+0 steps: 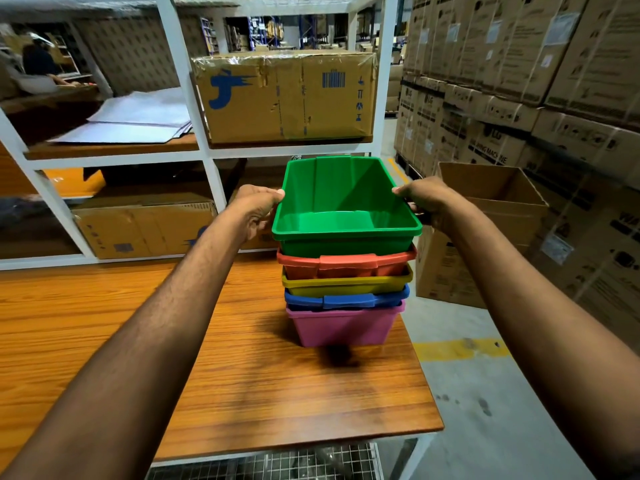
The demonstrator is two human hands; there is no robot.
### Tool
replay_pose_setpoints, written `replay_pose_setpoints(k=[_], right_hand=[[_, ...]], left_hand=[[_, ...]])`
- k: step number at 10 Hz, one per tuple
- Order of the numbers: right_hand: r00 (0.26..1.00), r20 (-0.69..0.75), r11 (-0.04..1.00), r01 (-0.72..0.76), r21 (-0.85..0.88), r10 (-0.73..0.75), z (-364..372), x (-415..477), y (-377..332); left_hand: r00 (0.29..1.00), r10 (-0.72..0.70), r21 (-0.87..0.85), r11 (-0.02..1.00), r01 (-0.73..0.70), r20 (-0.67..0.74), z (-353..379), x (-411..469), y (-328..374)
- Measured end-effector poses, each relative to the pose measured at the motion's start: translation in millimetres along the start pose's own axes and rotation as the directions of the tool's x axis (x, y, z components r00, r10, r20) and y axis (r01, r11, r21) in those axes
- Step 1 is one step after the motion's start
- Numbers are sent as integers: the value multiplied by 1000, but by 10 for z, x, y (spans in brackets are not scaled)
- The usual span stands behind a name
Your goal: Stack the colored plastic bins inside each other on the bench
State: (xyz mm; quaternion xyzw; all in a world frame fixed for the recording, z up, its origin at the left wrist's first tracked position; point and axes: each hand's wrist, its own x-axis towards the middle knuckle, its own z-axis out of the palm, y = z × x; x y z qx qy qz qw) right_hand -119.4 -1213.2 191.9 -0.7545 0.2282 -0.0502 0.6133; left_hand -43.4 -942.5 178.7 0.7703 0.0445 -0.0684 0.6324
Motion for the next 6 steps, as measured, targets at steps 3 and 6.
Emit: replay_pose_setpoints(k=[3, 6], right_hand=[[925, -212, 946, 287, -152, -314, -26, -59, 46], [832, -138, 801, 453, -391, -538, 213, -441, 200]], left_hand=[[995, 70, -79, 994, -76, -75, -44, -232, -112], [976, 177, -101, 977, -190, -123, -100, -506, -378]])
